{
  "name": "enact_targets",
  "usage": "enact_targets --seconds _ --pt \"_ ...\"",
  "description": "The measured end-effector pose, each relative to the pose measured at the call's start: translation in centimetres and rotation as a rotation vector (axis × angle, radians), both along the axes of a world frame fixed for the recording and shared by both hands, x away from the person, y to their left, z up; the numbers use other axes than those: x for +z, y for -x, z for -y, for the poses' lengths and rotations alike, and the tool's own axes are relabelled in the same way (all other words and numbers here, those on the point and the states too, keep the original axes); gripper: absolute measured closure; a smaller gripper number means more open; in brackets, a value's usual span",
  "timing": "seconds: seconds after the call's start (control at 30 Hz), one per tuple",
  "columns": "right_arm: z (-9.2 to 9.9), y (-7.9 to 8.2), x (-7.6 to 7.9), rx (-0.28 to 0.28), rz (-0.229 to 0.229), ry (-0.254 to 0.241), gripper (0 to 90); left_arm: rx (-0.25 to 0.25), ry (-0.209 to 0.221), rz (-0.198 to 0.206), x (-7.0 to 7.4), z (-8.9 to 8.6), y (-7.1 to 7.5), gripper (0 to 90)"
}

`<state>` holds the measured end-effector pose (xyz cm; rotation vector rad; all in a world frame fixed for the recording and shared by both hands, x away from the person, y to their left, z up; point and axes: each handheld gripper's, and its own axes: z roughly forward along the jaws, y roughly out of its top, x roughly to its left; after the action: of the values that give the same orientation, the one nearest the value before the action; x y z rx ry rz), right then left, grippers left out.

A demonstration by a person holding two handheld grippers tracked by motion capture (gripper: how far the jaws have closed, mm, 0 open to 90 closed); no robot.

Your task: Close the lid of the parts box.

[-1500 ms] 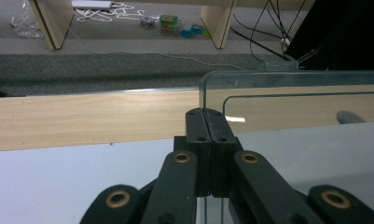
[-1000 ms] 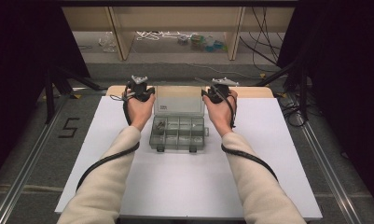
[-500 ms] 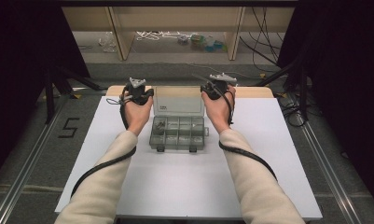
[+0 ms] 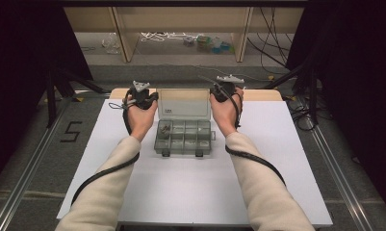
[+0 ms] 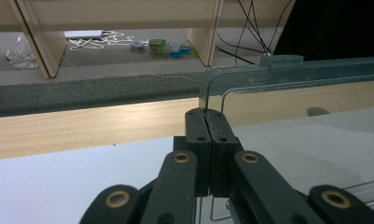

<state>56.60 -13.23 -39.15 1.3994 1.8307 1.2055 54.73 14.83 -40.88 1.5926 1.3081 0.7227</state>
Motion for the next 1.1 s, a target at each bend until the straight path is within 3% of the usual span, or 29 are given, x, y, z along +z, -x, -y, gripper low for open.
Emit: enact_targets --seconds 1.1 --pt "-0.1 0.8 0.0 -0.004 0.020 -0.009 88.0 -0.007 -0.009 0.008 0.2 -0.2 1.3 89.3"
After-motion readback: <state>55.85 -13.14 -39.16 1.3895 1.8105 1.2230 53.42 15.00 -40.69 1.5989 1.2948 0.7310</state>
